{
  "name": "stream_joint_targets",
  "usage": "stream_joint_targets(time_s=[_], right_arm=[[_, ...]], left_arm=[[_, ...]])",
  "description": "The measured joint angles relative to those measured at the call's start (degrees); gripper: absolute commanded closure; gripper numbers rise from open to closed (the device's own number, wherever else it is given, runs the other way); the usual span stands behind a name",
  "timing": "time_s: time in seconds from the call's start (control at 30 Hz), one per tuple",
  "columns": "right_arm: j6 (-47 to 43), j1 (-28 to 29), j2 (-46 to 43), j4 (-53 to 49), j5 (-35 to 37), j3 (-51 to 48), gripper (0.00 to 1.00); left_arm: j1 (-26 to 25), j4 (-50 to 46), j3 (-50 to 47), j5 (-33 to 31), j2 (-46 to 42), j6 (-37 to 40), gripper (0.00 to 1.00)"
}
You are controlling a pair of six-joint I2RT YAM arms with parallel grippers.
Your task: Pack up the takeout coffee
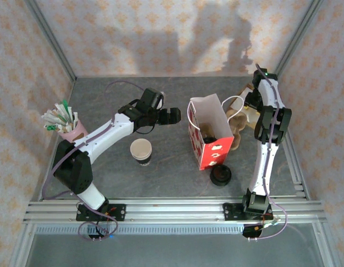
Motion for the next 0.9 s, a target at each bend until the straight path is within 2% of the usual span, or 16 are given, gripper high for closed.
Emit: stream_joint_targets(time_s=[0.1, 0.27, 0.43, 0.63, 0.9], right_arm=[[0.0, -0.5, 0.0, 0.5, -1.0, -0.3, 0.42], [0.5, -0.6, 0.0, 1.5, -3.1, -0.3, 0.67], [0.4, -0.6, 0.0, 2.1, -3.9, -0.3, 0.73], [0.6, -0.6, -0.2, 2.3, -4.0, -0.3, 0.91], [0.7, -0.6, -4.7, 2.7, -4.1, -1.2, 0.94]], left_arm=[[0.0, 0.0, 0.0, 0.0, 0.0, 0.0, 0.00], [0.0, 0.0, 0.0, 0.0, 0.0, 0.0, 0.00], [0.0, 0.0, 0.0, 0.0, 0.0, 0.0, 0.00], [0.0, 0.0, 0.0, 0.0, 0.0, 0.0, 0.00], [0.0, 0.0, 0.0, 0.0, 0.0, 0.0, 0.00]])
